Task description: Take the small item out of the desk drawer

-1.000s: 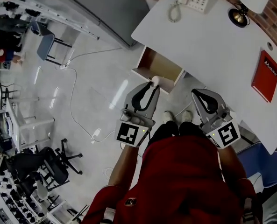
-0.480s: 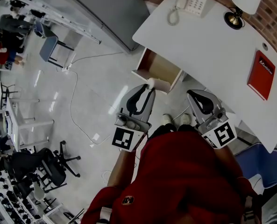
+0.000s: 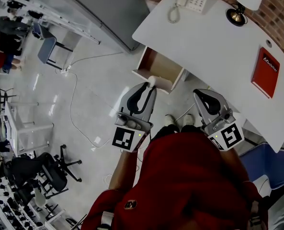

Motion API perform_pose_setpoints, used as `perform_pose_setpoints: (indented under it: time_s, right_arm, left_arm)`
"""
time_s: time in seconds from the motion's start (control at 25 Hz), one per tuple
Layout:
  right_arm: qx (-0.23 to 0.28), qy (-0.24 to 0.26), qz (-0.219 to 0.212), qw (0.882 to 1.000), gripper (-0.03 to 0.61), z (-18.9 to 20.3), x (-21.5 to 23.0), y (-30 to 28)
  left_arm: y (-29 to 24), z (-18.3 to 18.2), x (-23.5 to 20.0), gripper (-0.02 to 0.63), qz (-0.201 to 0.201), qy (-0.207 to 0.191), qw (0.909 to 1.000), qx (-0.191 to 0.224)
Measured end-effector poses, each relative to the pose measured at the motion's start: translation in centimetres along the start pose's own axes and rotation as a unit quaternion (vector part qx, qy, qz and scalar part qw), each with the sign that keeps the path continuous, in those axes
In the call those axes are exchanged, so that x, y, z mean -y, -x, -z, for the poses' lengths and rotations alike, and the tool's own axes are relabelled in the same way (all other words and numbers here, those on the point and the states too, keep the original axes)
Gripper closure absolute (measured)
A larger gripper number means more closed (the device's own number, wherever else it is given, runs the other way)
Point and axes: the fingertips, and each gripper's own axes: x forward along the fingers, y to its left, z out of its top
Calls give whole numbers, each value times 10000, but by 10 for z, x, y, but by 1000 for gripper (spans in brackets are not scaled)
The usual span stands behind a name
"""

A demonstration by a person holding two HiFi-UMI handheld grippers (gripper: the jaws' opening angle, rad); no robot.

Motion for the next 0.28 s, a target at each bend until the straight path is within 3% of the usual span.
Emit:
perform_pose_setpoints:
  time_s: [0.28]
  right_arm:
    - [-16,21,12,10000,566,1,-7,3]
  left_arm:
    - [7,-1,2,523,13,24,10000,67]
